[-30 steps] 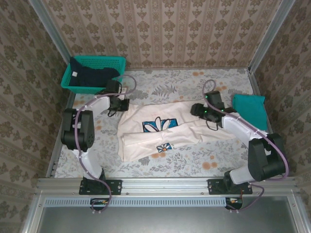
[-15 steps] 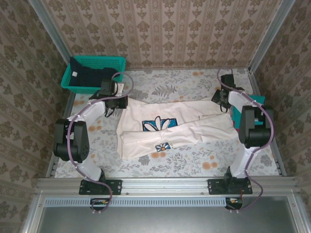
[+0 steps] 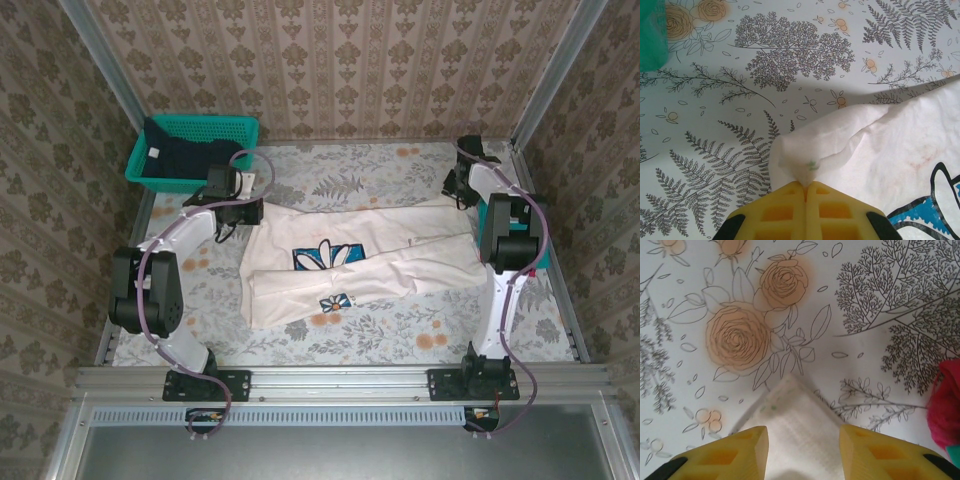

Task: Fold and stack the t-shirts

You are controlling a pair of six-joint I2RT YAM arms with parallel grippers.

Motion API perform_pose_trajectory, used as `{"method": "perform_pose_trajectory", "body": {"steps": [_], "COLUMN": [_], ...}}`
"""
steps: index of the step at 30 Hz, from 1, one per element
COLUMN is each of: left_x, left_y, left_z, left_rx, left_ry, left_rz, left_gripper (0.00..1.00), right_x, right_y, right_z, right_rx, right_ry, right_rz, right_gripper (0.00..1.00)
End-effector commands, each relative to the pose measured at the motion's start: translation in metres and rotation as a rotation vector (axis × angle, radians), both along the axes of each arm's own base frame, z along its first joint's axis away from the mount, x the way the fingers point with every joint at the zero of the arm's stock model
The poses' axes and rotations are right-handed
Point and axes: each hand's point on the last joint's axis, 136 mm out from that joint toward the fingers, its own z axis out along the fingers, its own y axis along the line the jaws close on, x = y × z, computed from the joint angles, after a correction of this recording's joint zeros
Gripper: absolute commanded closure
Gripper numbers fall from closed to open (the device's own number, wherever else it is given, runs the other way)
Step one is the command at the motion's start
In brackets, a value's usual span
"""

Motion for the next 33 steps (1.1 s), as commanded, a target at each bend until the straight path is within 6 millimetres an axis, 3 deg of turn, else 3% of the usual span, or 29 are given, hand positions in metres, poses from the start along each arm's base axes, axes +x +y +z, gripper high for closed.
{"method": "perform_pose_trajectory", "body": {"steps": [1, 8, 13, 15, 24, 27, 33], "left_x": [0.0, -0.001, -0.001, -0.001, -0.009, -0.016, -0.035], "left_y": [-0.003, -0.003, -0.005, -0.005, 0.001, 0.005, 0.01], "left_z": [0.009, 0.007, 0.009, 0.012, 0.028, 0.035, 0.051], "left_rx": [-0.028, -0.028, -0.041, -0.042, -0.058, -0.071, -0.092], "left_ry": [-0.023, -0.012, -0.016, -0.023, -0.064, -0.081, -0.121], "left_rz": [-0.012, -0.013, -0.017, -0.021, -0.007, -0.003, -0.013], "left_gripper": [1.0, 1.0, 1.0, 1.0, 1.0, 1.0, 1.0], "right_x": [-0.004, 0.001, -0.003, -0.002, 0.004, -0.004, -0.039], "right_y": [-0.003, 0.004, 0.005, 0.005, 0.02, 0.021, 0.022], "right_z": [-0.014, -0.033, -0.036, -0.029, 0.038, 0.06, 0.093], "right_rx": [-0.003, 0.033, 0.034, 0.031, 0.065, 0.06, 0.043], "right_ry": [0.079, 0.139, 0.149, 0.127, -0.088, -0.156, -0.245], "right_rz": [0.016, 0.067, 0.076, 0.084, 0.14, 0.138, 0.104], "right_gripper": [0.58, 0.63, 0.92, 1.0, 1.0, 1.0, 1.0]}}
